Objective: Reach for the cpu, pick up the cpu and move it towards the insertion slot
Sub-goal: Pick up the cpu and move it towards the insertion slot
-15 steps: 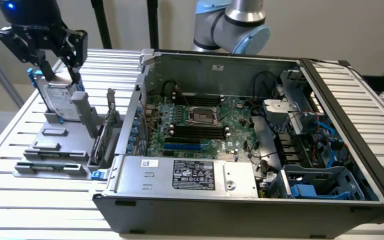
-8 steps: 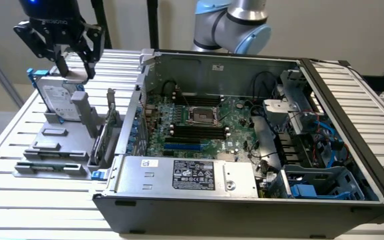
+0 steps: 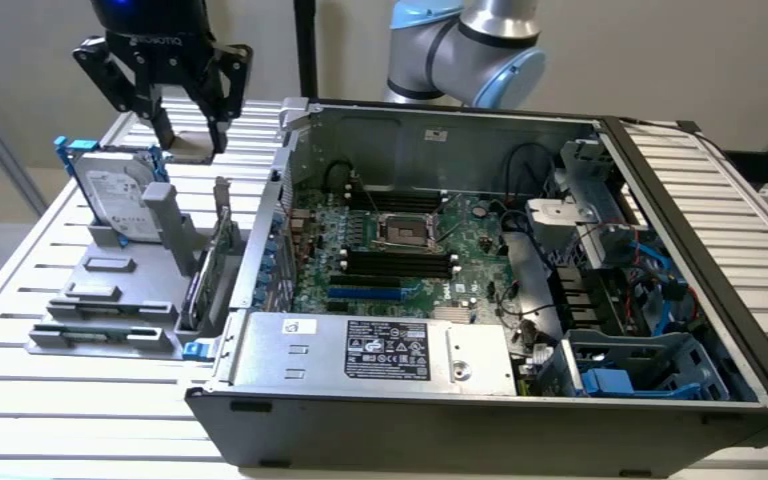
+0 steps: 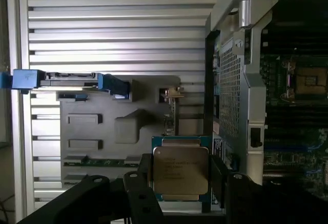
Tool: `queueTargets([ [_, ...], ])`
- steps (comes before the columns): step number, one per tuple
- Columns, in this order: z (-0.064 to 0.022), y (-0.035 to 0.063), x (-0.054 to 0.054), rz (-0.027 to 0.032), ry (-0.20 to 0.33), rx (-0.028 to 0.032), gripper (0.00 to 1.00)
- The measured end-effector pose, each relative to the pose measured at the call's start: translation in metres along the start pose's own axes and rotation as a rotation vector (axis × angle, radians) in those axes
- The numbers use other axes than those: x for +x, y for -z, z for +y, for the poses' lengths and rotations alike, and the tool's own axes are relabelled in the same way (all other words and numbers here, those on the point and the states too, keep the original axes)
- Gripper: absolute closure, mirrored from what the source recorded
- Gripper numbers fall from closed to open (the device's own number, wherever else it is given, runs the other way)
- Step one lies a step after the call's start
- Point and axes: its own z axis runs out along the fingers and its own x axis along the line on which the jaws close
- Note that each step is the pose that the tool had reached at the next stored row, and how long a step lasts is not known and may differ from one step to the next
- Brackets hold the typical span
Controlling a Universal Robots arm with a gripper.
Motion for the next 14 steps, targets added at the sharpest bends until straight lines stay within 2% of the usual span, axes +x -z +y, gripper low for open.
queueTargets([
  [6,0.0012,0.0001,-0.027,0.0,0.0,-0.0043,0.45],
  [14,0.0033,0.0,-0.063,0.0,0.0,-0.006,0.45],
])
